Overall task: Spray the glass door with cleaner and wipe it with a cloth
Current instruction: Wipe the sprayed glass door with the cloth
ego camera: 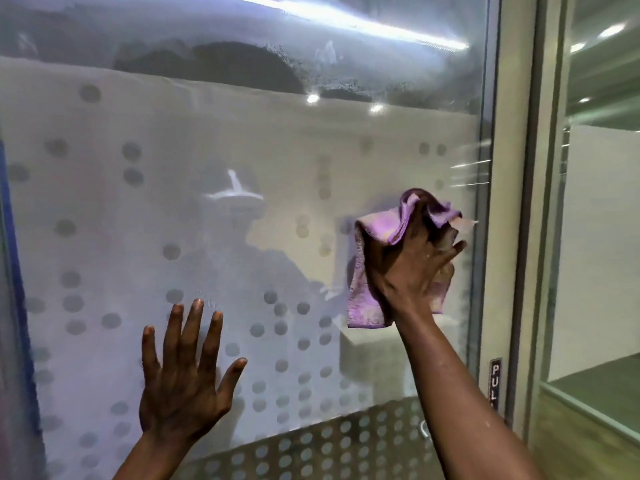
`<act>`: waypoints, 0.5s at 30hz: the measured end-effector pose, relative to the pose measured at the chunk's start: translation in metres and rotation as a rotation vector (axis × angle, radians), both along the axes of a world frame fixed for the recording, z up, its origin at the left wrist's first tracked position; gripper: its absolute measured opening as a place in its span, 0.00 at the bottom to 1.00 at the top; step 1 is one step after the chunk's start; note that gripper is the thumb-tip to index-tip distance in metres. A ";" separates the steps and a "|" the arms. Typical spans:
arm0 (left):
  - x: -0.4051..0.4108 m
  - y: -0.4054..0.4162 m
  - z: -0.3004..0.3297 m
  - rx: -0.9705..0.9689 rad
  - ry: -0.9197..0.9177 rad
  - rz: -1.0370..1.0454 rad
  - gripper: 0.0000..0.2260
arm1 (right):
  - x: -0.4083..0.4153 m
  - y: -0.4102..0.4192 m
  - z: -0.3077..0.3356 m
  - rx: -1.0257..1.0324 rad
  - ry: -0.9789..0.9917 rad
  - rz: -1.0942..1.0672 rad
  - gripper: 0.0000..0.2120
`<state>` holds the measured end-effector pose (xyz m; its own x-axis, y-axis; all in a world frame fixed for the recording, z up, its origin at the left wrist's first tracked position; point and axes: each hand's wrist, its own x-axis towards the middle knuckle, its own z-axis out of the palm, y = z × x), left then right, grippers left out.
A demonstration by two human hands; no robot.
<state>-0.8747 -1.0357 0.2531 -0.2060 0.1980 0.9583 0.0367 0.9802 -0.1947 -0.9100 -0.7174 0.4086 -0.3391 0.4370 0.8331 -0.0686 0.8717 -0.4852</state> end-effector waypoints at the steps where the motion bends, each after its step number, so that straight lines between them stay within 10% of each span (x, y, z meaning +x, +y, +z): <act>1: 0.000 0.000 0.000 -0.002 -0.010 0.025 0.38 | 0.001 -0.003 -0.007 -0.044 0.006 0.036 0.51; 8: -0.001 0.003 0.001 0.003 -0.001 0.021 0.37 | 0.003 -0.066 0.009 0.119 -0.061 0.038 0.55; 15: -0.002 -0.002 0.001 -0.022 0.075 -0.040 0.38 | 0.007 -0.121 0.004 0.961 0.243 0.347 0.45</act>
